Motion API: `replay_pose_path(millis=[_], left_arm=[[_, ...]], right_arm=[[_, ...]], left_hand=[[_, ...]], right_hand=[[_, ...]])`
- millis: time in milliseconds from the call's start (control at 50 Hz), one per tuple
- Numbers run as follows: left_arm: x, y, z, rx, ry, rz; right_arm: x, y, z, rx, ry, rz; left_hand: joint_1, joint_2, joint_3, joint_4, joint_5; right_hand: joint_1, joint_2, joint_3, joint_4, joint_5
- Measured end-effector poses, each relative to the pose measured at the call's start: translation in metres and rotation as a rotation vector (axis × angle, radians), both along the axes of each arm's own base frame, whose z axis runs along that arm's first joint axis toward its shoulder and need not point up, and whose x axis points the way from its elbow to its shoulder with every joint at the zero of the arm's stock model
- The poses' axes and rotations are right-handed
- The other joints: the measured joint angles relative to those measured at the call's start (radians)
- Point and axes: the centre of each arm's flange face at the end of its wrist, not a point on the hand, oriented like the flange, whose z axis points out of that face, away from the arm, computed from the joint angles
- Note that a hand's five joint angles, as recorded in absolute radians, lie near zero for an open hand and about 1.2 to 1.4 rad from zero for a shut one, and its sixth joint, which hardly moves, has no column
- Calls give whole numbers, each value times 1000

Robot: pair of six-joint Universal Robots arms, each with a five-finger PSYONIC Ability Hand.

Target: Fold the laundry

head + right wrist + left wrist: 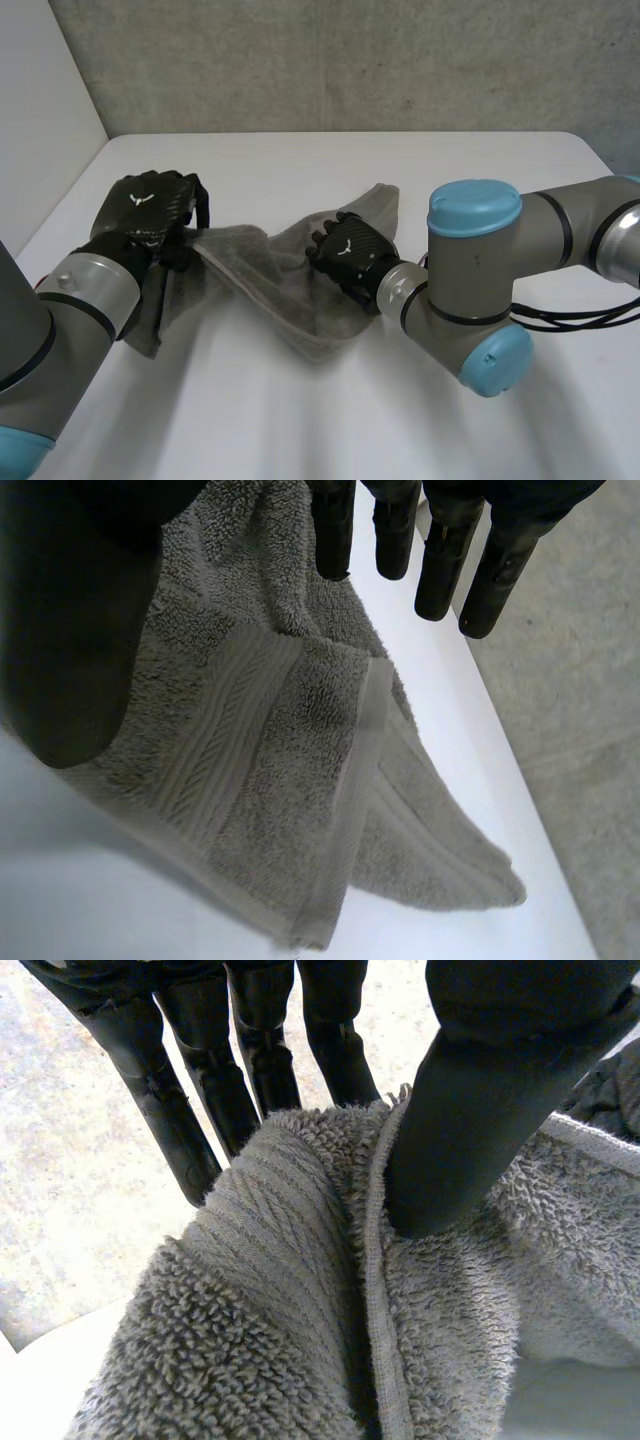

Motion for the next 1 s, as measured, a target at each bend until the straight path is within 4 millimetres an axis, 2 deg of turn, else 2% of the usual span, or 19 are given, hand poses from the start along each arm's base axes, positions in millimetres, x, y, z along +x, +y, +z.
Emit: replay_pose_path(millis=[80,180,280,380,540,680,800,820,900,960,980,1000], left_arm=[[2,-3,2,-6,2,9],[3,-6,5,-15,7,16],[2,-8,8,-25,13,16],[0,-9,11,-33,21,4],[-1,-8,12,-33,25,-10],[-1,-7,12,-30,25,-10],[0,-6,13,-31,25,-9],[0,-6,14,-32,25,-8],[0,-6,15,-36,27,-8],[0,-7,18,-43,31,-8],[0,-7,18,-44,32,-8],[0,-7,19,-48,34,-8]], right_arm=[[-8,-2,9,62,-22,-41],[-28,-8,21,190,-64,-115],[-44,-12,24,321,-127,-167],[-54,-11,16,464,-195,-184],[-49,-13,-10,581,-277,-194],[-37,-21,-31,632,-384,-219],[-31,-27,-35,607,-431,-239],[-31,-30,-33,591,-440,-248],[-35,-40,-19,525,-483,-282],[-46,-54,20,422,-568,-313],[-49,-56,27,406,-581,-316],[-54,-60,45,364,-616,-319]], left_hand=[[0,0,0,0,0],[0,0,0,1,0],[0,0,0,0,0],[0,0,0,1,0],[0,0,0,1,0],[0,0,0,0,0],[0,0,0,0,0],[0,0,0,1,0],[0,0,0,0,0],[0,0,0,0,0],[0,0,0,0,0],[0,0,0,0,0]], right_hand=[[0,0,0,0,0],[0,0,0,0,0],[0,0,0,0,0],[0,0,0,0,0],[41,8,29,11,43],[259,257,266,249,273],[838,835,830,816,842],[1002,997,982,973,1005],[1094,1088,1089,1079,1104],[1094,1088,1090,1079,1104],[1094,1088,1090,1079,1104],[1094,1088,1090,1079,1104]])
